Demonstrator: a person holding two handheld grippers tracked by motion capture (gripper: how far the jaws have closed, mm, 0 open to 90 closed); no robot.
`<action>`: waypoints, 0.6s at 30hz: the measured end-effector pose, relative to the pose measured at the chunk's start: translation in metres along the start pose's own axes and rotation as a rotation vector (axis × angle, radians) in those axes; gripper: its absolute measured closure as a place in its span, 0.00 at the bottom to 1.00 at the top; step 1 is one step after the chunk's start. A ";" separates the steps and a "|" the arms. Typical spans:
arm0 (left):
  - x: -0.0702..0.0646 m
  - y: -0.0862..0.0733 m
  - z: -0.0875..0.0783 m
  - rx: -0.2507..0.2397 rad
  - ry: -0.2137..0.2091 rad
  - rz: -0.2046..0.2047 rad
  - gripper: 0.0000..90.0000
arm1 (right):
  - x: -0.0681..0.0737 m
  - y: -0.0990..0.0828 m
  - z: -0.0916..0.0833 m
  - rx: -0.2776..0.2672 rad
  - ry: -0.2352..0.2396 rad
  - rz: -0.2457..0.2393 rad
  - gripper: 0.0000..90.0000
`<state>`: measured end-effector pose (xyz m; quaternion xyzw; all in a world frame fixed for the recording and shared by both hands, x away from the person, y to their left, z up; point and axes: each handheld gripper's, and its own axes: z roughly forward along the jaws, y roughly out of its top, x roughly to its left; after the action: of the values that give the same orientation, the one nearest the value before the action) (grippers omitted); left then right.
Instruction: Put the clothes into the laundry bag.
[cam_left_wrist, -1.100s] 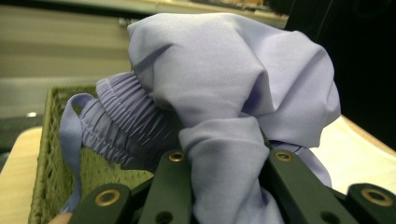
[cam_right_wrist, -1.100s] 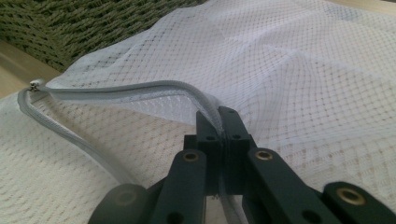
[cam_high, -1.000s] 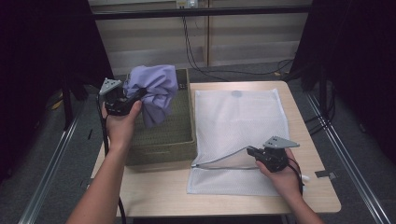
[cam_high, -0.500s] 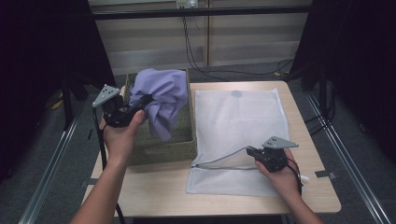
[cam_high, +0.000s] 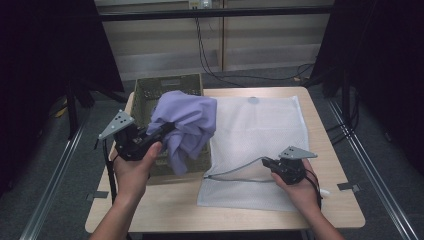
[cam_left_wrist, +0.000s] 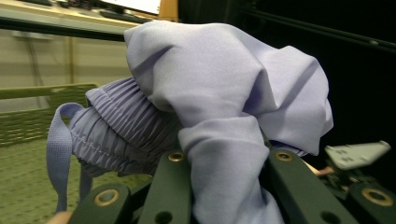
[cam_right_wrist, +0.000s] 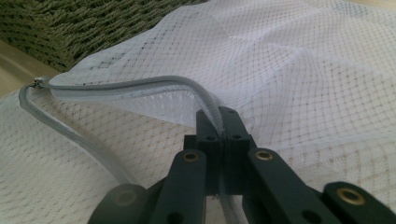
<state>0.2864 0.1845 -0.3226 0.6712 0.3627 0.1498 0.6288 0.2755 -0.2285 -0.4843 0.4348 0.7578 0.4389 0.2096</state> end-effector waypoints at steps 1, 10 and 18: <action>-0.004 -0.001 0.000 0.000 -0.017 0.004 0.87 | 0.000 0.000 0.000 0.000 0.002 0.002 0.99; -0.045 -0.029 0.012 0.064 -0.182 -0.011 0.87 | 0.001 0.002 0.000 -0.005 0.007 0.003 0.99; -0.071 -0.083 0.047 0.173 -0.370 -0.071 0.86 | 0.000 0.004 -0.003 -0.019 0.013 0.002 0.99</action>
<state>0.2437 0.0971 -0.3911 0.7256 0.2762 -0.0301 0.6296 0.2753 -0.2289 -0.4798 0.4309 0.7546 0.4490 0.2084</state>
